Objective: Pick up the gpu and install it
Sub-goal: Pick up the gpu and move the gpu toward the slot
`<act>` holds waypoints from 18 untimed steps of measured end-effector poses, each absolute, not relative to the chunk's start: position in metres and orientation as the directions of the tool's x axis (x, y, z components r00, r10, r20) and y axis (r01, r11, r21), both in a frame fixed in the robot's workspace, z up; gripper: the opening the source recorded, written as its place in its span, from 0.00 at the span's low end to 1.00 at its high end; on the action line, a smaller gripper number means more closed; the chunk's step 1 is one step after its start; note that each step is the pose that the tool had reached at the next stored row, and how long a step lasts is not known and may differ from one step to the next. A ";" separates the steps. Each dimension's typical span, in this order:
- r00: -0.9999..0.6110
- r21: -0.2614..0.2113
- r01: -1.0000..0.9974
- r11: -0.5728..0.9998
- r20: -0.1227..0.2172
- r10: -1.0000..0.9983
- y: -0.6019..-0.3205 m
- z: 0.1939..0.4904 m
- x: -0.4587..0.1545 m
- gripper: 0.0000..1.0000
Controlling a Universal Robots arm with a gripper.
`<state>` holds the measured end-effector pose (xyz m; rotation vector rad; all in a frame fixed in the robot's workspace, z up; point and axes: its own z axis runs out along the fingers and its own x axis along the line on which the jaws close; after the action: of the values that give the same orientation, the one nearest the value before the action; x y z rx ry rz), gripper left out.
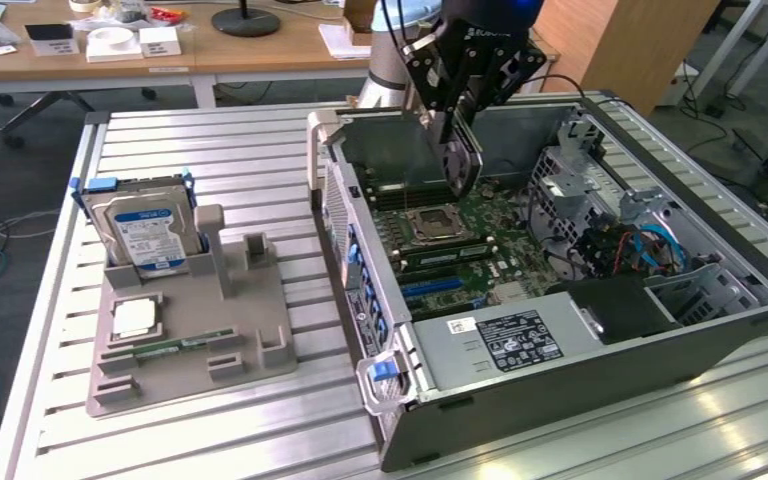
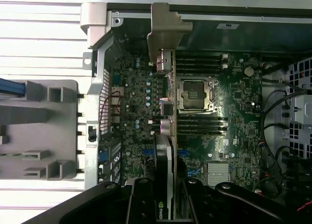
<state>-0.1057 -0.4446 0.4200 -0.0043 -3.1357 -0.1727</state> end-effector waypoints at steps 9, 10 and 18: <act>-1.000 0.110 0.003 0.994 0.001 0.003 -0.445 0.420 -0.104 0.27; -1.000 0.110 0.003 0.994 0.001 0.003 -0.445 0.420 -0.104 0.27; -1.000 0.110 0.003 0.994 0.001 0.003 -0.445 0.420 -0.103 0.27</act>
<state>-0.1029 -0.4445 0.4200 -0.0045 -3.1357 -0.1727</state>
